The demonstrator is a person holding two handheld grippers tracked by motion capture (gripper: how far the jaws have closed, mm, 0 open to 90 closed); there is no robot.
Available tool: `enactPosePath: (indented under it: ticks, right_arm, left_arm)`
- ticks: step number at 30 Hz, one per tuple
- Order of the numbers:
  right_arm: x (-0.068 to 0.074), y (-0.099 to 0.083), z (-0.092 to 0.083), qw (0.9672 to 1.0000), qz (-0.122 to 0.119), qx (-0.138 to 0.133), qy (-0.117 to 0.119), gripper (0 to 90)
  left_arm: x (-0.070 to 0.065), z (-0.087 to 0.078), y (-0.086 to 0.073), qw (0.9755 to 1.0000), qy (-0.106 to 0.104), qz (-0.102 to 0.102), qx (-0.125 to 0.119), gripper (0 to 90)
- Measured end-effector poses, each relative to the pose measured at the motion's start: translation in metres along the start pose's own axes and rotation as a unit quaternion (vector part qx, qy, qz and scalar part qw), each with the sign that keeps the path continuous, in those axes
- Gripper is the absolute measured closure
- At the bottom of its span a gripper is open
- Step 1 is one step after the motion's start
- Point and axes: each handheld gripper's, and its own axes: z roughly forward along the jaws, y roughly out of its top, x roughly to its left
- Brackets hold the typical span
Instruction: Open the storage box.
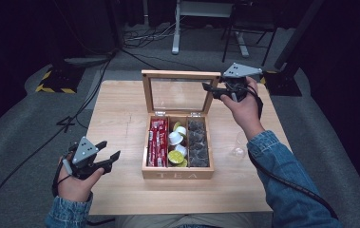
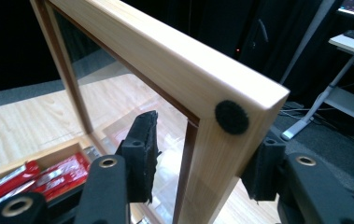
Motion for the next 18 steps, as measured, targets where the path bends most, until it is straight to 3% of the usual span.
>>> enactPosePath:
  ticks: [6,9,15,18]
  right_arm:
    - [-0.006,-0.001,0.011,0.9999,0.012,0.002,-0.01,50.0]
    - [-0.006,-0.01,0.024,0.9994,0.029,0.019,0.008,44.5]
    - [0.001,-0.027,0.044,0.9986,0.021,0.047,0.01,39.8]
    - [0.002,-0.033,0.054,0.9983,0.025,0.052,-0.006,37.5]
  left_arm:
    - [0.0,0.006,0.0,0.9999,-0.008,-0.002,0.011,40.5]
    - [0.001,0.008,0.001,0.9998,-0.011,0.002,0.013,40.1]
    - [0.0,0.014,0.004,0.9997,-0.018,0.002,0.013,39.6]
    - [0.001,0.018,0.006,0.9997,-0.021,0.004,0.015,39.5]
